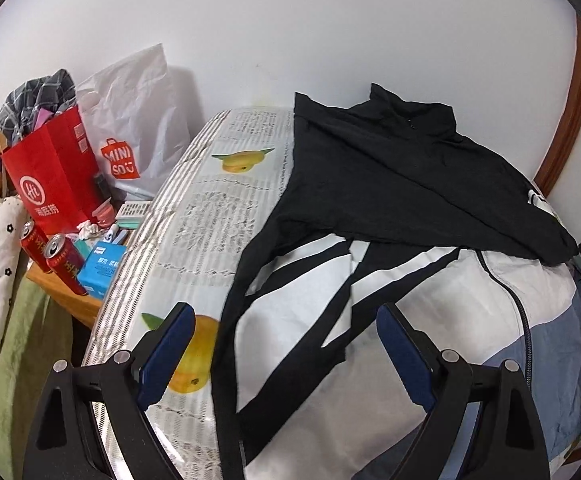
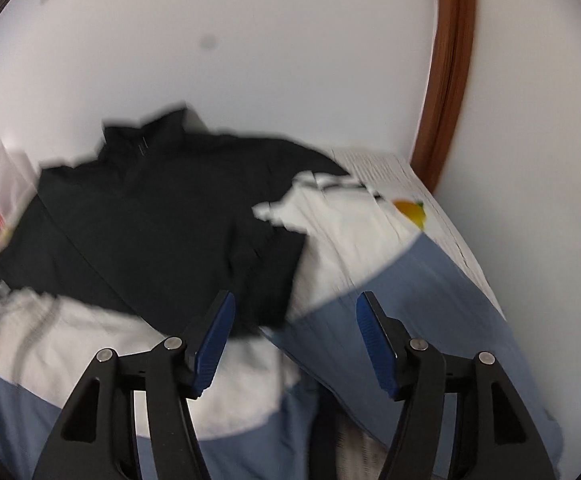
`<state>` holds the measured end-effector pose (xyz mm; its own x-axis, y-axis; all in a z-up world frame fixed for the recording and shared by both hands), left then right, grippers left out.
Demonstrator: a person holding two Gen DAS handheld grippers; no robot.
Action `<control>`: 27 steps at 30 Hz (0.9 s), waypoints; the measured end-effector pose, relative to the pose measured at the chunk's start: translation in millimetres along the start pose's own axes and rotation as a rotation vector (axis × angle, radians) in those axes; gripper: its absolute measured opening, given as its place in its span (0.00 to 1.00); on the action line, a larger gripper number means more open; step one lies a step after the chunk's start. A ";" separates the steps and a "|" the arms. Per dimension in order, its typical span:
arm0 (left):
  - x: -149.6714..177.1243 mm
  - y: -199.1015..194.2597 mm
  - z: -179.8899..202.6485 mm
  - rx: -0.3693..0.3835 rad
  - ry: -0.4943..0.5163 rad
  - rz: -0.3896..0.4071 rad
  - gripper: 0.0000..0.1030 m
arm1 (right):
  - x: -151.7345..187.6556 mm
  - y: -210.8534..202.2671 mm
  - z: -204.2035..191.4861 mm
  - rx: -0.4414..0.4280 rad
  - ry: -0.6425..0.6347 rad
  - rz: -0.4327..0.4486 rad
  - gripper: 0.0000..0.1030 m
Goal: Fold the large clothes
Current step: 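Close the right tool on the blue sleeve cuff and lift it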
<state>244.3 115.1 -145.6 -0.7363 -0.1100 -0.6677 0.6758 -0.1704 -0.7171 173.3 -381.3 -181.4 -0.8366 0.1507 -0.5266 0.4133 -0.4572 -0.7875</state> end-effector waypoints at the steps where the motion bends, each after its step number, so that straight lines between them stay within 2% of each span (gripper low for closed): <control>1: -0.4 0.4 2.8 0.000 0.009 -0.003 0.88 | 3.5 4.7 -5.0 0.014 -0.024 -0.013 0.61; 7: -3.3 7.3 13.0 -0.026 0.047 0.001 0.89 | 8.4 41.1 -22.0 0.119 -0.156 -0.059 0.61; 14: 14.4 42.6 17.6 -0.028 0.056 -0.083 0.89 | -0.3 76.6 -37.9 0.081 -0.169 -0.057 0.62; 16: 18.4 49.4 14.0 -0.038 0.044 -0.104 0.89 | -2.4 77.7 -31.0 0.039 -0.120 -0.057 0.45; 18: 19.7 51.8 10.9 -0.039 0.034 -0.110 0.89 | -5.2 77.6 -15.3 0.024 -0.044 -0.058 0.19; 20: 21.6 53.3 8.2 -0.039 0.027 -0.114 0.89 | -8.5 74.6 4.1 -0.011 0.045 -0.047 0.08; 24: 26.3 59.3 4.5 -0.041 0.011 -0.137 0.89 | -14.0 69.5 52.5 -0.043 0.283 0.001 0.06; 27: 27.0 59.6 5.3 -0.048 0.018 -0.141 0.89 | -12.2 68.5 73.5 -0.055 0.383 -0.003 0.06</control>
Point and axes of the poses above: each gripper's, at about its wrist camera, not at the fingertips, and y roughly the way its jaws point, z to its right, x to its underside, the point moved 5 cm from there along y, roughly the way its jaws point, and after that the axes turned 11 degrees about x, right-handed, at the moved point
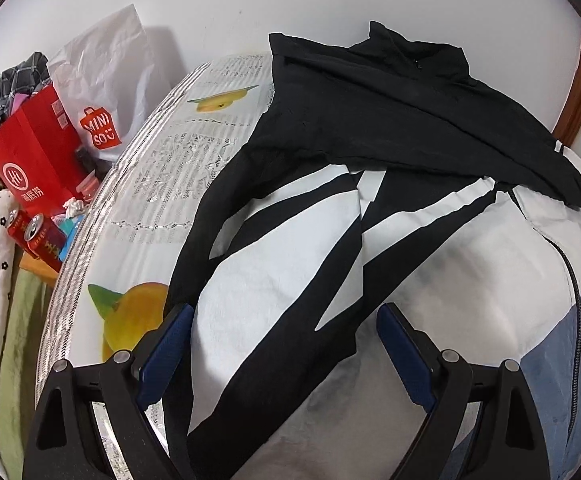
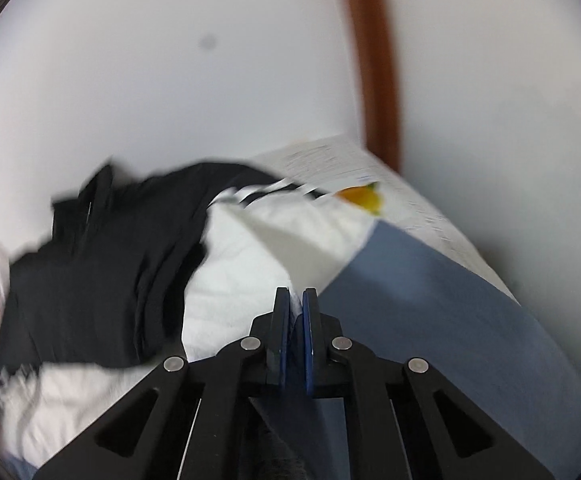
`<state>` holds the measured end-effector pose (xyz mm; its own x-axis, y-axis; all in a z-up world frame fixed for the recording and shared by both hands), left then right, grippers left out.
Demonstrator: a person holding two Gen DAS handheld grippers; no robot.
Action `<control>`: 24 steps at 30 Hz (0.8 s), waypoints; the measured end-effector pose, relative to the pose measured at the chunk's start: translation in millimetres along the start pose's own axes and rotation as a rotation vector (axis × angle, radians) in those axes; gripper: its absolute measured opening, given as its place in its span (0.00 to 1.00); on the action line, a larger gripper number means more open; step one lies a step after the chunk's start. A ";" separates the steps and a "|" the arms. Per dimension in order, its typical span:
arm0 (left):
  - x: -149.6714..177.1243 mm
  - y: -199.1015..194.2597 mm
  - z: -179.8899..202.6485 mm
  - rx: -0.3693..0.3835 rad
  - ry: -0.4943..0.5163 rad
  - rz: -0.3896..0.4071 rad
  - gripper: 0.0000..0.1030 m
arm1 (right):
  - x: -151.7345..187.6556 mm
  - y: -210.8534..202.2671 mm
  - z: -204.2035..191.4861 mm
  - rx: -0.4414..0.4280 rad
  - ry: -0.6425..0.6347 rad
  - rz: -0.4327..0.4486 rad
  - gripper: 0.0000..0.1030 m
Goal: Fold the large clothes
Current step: 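Close the right tool on the blue sleeve cuff and lift it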
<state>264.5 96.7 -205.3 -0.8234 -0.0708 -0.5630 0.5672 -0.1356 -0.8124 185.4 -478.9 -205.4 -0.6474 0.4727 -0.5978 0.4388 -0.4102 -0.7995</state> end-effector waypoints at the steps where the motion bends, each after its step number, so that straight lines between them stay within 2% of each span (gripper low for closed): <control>1: -0.4 -0.4 0.0 0.000 -0.001 -0.002 0.89 | -0.9 -2.1 3.6 0.017 0.007 0.002 0.06; 7: -1.4 -7.7 2.5 0.016 0.006 0.004 0.89 | 0.6 -23.6 10.4 0.093 -0.039 0.020 0.07; 10: -2.5 -15.5 6.3 0.021 0.014 0.015 0.89 | 9.7 -42.7 14.1 0.093 -0.078 0.022 0.15; 11: -3.2 -18.5 7.0 0.025 0.015 0.020 0.89 | 13.5 -48.9 16.0 0.095 -0.093 0.024 0.26; 12: -3.8 -23.2 8.2 0.030 0.014 0.028 0.89 | 19.6 -56.8 19.9 0.108 -0.109 0.029 0.43; 14: -4.3 -29.5 10.4 0.039 0.013 0.039 0.89 | 32.5 -73.8 34.5 0.152 -0.133 0.050 0.66; 15: -3.8 -34.4 12.6 0.047 0.014 0.047 0.90 | 39.8 -81.9 43.6 0.178 -0.146 0.063 0.73; 17: -3.4 -39.5 15.7 0.054 0.018 0.052 0.90 | 57.2 -93.0 66.9 0.237 -0.168 0.051 0.80; 20: -1.6 -46.4 21.3 0.059 0.031 0.062 0.90 | 83.3 -99.0 94.9 0.257 -0.188 -0.002 0.81; 24: 4.0 -53.5 26.7 0.063 0.034 0.068 0.90 | 109.3 -88.7 112.1 0.294 -0.208 -0.058 0.81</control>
Point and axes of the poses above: each gripper's, at about its wrist camera, not at the fingertips, and y roughly the way its jaws point, z to its right, x to its underside, the point moved 5 cm from there along y, roughly the way its jaws point, and after that the axes turned 11 degrees about x, right-handed, at the moved point
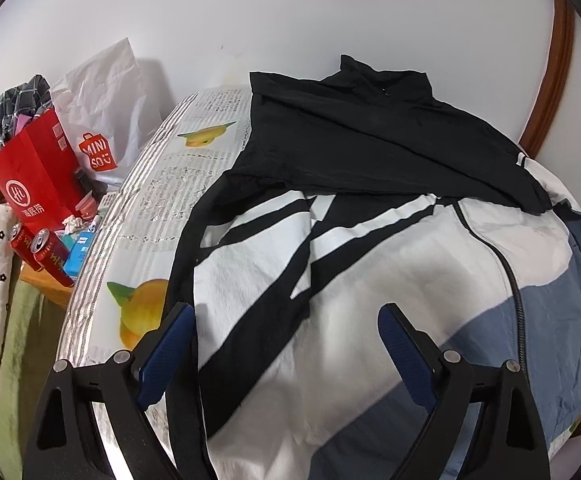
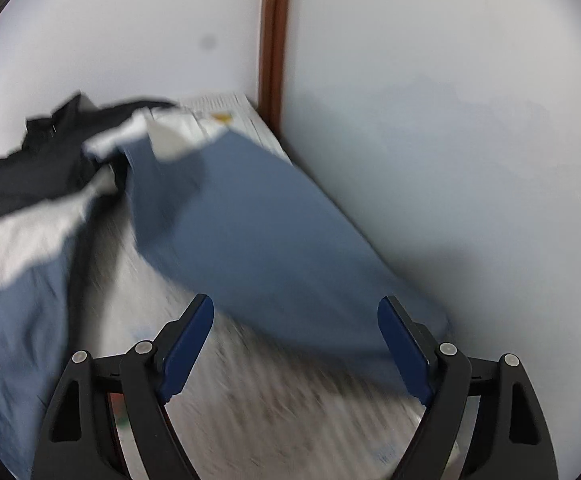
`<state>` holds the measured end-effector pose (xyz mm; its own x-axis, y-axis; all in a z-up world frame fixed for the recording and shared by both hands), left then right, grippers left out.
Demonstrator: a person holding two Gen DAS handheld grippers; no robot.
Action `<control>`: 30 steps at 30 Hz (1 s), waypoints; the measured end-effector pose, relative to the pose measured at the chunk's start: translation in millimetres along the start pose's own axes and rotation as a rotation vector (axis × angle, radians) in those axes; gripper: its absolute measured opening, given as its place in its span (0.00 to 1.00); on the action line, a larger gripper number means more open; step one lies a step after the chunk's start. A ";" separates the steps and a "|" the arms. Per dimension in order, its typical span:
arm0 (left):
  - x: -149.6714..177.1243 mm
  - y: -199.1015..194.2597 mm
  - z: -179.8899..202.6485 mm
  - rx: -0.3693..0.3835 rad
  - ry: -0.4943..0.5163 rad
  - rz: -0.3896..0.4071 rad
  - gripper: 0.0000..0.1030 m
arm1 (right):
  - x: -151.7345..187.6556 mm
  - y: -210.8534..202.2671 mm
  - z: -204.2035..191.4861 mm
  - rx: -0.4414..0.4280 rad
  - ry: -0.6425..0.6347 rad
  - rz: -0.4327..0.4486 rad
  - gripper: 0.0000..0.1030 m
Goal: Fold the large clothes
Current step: 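Close the right tool on the blue sleeve cuff and lift it, then fold the blue sleeve across the jacket body with the right tool and release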
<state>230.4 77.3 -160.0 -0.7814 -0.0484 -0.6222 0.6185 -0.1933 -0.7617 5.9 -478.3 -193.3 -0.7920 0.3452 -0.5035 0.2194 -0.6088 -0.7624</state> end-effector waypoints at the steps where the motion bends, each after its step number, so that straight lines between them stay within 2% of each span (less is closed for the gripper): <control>1: 1.0 -1.1 1.2 -0.002 0.001 0.000 0.90 | 3.7 3.6 0.5 0.011 -0.004 -0.004 0.81; 7: 8.8 -9.9 7.8 -0.015 0.025 0.005 0.90 | 8.2 22.5 0.0 0.070 -0.036 -0.012 0.79; 8: 10.0 -10.5 8.0 -0.021 0.027 0.004 0.90 | 6.1 23.2 0.1 0.064 -0.031 -0.013 0.66; 9: 11.2 -11.2 7.4 -0.022 0.027 0.004 0.90 | 4.2 24.8 -0.1 0.059 -0.028 -0.020 0.41; 10: 11.6 -11.7 6.7 -0.021 0.025 0.006 0.90 | 1.6 27.3 0.3 0.058 -0.023 -0.029 0.28; 11: 11.8 -12.2 5.6 -0.020 0.022 0.007 0.90 | -0.9 28.1 0.2 0.061 -0.024 -0.037 0.08; 12: 12.2 -13.1 3.8 -0.024 0.019 0.011 0.90 | -4.6 27.1 -0.6 0.067 -0.024 -0.031 0.07; 16: 13.9 -17.3 -5.1 -0.043 0.015 0.030 0.90 | -30.5 -9.7 1.0 0.092 -0.009 0.080 0.05; 23: 15.3 -15.8 -24.5 -0.035 -0.008 0.031 0.90 | -96.2 -82.3 -31.2 0.030 0.021 0.249 0.03; 28: 12.6 -10.5 -38.2 -0.035 -0.024 0.027 0.90 | -143.1 -126.5 -90.0 -0.064 -0.003 0.354 0.03; 30: 10.9 -8.5 -43.3 -0.015 -0.037 0.024 0.90 | -162.9 -142.6 -126.1 -0.120 -0.025 0.397 0.03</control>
Point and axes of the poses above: each gripper's, at about its wrist camera, not at the fingertips, and y roughly the way its jaws point, z to its right, x to its underside, the point moved 5 cm from there along y, roughly the way its jaws point, and after that the axes turned 11 degrees about x, right-handed, at the moved point
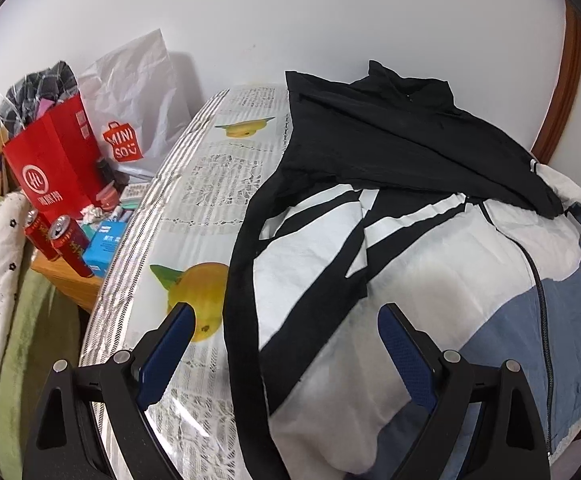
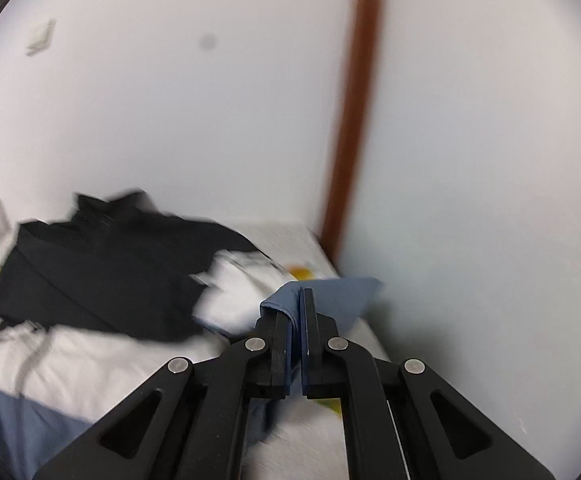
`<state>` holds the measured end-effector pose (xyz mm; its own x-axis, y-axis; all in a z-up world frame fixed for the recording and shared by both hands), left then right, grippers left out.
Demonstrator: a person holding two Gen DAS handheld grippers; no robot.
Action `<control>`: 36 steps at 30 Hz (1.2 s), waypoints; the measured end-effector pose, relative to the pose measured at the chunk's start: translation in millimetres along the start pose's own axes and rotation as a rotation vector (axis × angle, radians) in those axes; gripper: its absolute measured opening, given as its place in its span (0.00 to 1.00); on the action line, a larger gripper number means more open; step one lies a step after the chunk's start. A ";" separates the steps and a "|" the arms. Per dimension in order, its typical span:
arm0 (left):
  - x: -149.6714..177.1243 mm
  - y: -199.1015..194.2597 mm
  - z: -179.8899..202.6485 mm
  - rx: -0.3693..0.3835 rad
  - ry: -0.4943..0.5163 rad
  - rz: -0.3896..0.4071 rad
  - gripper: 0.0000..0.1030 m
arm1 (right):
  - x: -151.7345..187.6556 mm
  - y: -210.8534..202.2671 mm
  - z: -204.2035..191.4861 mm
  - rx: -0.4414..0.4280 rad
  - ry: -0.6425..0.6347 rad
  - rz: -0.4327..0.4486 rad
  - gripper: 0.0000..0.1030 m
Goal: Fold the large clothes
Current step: 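Fold the blue sleeve across the jacket body with the right tool and release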
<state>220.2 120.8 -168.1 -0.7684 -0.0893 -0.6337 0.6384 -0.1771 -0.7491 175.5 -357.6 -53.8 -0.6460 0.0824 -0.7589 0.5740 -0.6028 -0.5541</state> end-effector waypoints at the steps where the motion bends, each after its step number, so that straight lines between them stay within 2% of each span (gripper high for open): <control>1: -1.2 0.8 -3.1 0.013 -0.008 0.001 0.90 | -9.4 -2.6 -15.1 -0.023 -0.008 0.017 0.03; 5: -2.7 3.1 -12.1 0.019 -0.027 0.006 0.90 | -43.9 -14.0 -93.6 -0.140 -0.063 0.096 0.03; 10: -3.7 3.6 -20.8 0.030 -0.047 0.016 0.90 | -56.1 -20.1 -197.6 -0.302 -0.156 0.147 0.03; 14: -2.8 4.8 -25.2 0.034 -0.054 0.013 0.90 | -32.6 -4.2 -269.8 -0.400 -0.230 0.102 0.03; 18: -1.8 6.0 -28.4 0.032 -0.059 0.003 0.90 | -0.7 23.6 -306.8 -0.399 -0.285 0.008 0.03; 20: -2.0 5.7 -28.2 0.034 -0.059 0.002 0.90 | 6.6 33.1 -312.3 -0.397 -0.283 -0.023 0.06; 22: -3.0 5.0 -26.4 0.034 -0.052 0.001 0.90 | 16.4 38.7 -310.4 -0.393 -0.280 -0.050 0.20; 24: -4.9 3.1 -22.9 0.038 -0.042 0.003 0.90 | 20.4 39.2 -300.8 -0.383 -0.276 -0.072 0.76; 26: -6.9 0.3 -19.0 0.040 -0.035 0.008 0.90 | 23.3 37.5 -289.8 -0.380 -0.263 -0.074 0.92; 31: -14.8 -8.7 -1.7 0.050 -0.014 0.019 0.90 | 36.6 25.7 -261.8 -0.455 -0.237 -0.177 0.95; 33: -18.8 -11.9 9.3 0.048 0.005 0.022 0.90 | 38.7 16.2 -242.3 -0.480 -0.198 -0.185 0.95; 36: -25.8 -14.1 29.0 0.052 0.042 0.021 0.90 | 39.9 4.9 -202.3 -0.450 -0.128 -0.168 0.95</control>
<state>229.7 97.1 -135.6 -0.7513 -0.0523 -0.6578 0.6505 -0.2263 -0.7250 254.3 -196.7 -156.0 -0.7884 0.0336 -0.6142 0.5991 -0.1846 -0.7791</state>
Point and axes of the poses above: each gripper's, at about its wrist camera, not at the fingertips, and y roughly the way its jaws point, z to its right, x to its underside, the point moved 5 cm from there along y, roughly the way its jaws point, and after that the axes turned 11 degrees about x, right-handed, at the moved point
